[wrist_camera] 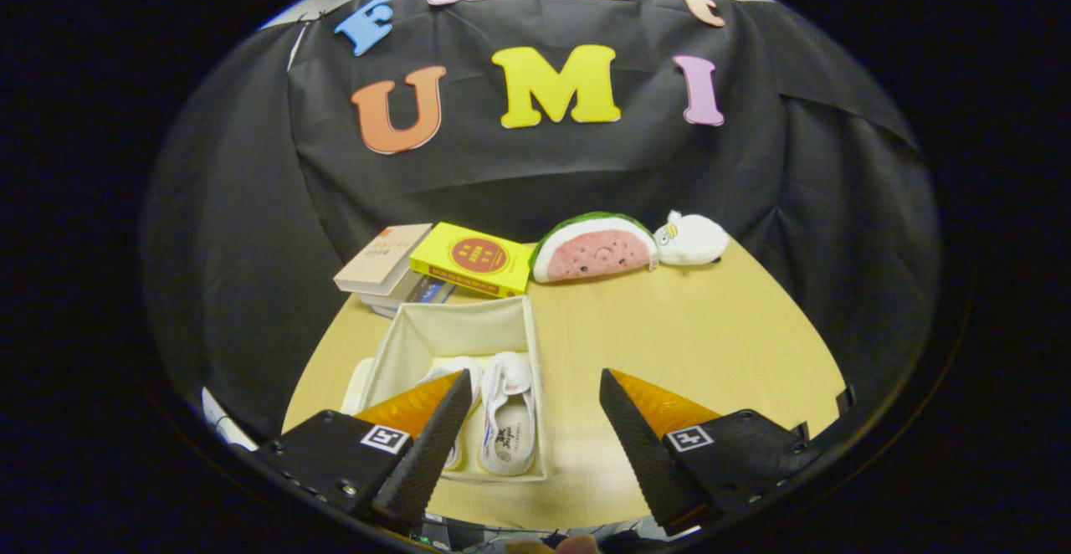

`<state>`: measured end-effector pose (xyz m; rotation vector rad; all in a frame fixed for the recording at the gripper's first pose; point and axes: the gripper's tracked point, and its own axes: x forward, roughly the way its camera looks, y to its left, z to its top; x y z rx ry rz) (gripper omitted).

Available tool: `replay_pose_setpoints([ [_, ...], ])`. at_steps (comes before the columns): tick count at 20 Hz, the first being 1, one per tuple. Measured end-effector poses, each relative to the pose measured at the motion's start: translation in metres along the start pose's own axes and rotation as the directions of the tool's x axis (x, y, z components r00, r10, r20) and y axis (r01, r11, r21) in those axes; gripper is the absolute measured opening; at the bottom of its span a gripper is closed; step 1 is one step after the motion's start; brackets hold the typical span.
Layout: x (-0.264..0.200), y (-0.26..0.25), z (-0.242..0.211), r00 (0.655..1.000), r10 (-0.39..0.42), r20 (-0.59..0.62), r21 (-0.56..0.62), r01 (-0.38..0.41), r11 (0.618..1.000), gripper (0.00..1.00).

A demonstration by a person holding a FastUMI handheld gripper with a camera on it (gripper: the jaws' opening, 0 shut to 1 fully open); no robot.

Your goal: Open the storage box then place both shoes into the box .Put the left shoe in first, then the right shoe, with the right side of both shoes facing outward in a uniform manner.

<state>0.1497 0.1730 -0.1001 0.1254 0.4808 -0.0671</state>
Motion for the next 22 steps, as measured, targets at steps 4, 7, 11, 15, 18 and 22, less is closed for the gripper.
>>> replay_pose_setpoints([
  [4,-0.063,-0.05,0.005,0.996,-0.01,0.088,0.013,0.009,1.0,0.95],
  [7,-0.107,-0.076,0.0,0.988,0.002,0.153,-0.01,-0.001,1.0,0.96],
  [11,-0.144,-0.101,-0.004,0.976,0.015,0.217,-0.015,-0.012,1.0,0.96],
  [15,-0.153,-0.125,-0.011,0.973,0.013,0.23,0.014,-0.017,1.0,0.96],
  [18,-0.156,-0.138,-0.012,0.973,0.012,0.231,0.022,-0.018,1.0,0.96],
  [22,-0.16,-0.144,-0.008,0.968,0.019,0.251,0.0,-0.02,1.0,0.96],
])
